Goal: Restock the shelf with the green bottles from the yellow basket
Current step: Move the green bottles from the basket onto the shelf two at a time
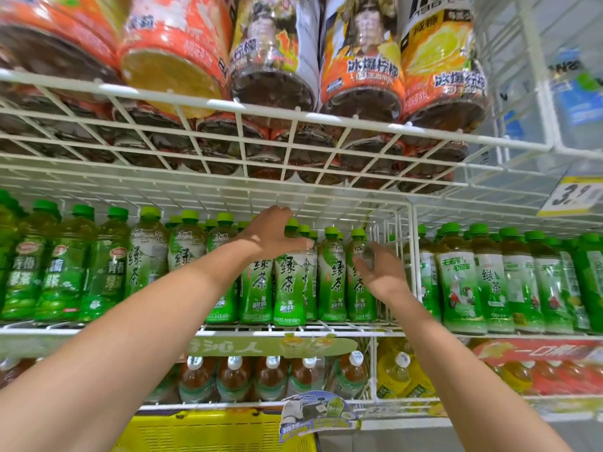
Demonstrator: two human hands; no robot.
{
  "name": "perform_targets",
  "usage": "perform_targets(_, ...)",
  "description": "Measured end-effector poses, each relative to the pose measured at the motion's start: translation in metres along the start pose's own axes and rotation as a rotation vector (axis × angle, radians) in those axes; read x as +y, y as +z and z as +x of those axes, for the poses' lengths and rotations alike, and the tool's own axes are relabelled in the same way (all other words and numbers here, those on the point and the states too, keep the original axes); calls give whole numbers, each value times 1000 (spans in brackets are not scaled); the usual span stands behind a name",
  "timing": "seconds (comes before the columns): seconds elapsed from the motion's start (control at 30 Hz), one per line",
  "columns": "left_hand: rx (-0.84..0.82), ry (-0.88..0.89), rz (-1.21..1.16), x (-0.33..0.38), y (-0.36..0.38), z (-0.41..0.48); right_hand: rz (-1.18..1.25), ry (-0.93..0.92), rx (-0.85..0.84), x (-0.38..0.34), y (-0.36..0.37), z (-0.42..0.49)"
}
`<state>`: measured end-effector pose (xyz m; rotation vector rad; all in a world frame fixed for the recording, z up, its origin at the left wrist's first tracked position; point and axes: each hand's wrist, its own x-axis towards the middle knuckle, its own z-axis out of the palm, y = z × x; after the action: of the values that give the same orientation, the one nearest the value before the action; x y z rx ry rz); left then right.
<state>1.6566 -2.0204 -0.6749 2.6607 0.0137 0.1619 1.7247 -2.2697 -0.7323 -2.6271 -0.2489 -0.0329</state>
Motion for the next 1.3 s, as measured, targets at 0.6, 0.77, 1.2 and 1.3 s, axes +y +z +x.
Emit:
perform_targets(0.6, 24, -77, 523, -41, -37, -216, -424, -517, -118, -133, -24, -171)
perform_targets(0.77, -23, -139, 565, -67, -25, -268, -422, -542, -176, -164, 31, -209)
perform_targets(1.2, -241, -254, 450, -158, 104, -352, -355, -509, -459, -103, 205, -287)
perform_targets(1.3, -360, -294, 398, -181, 165, -364, -403, -413, -572, -63, 258, -296)
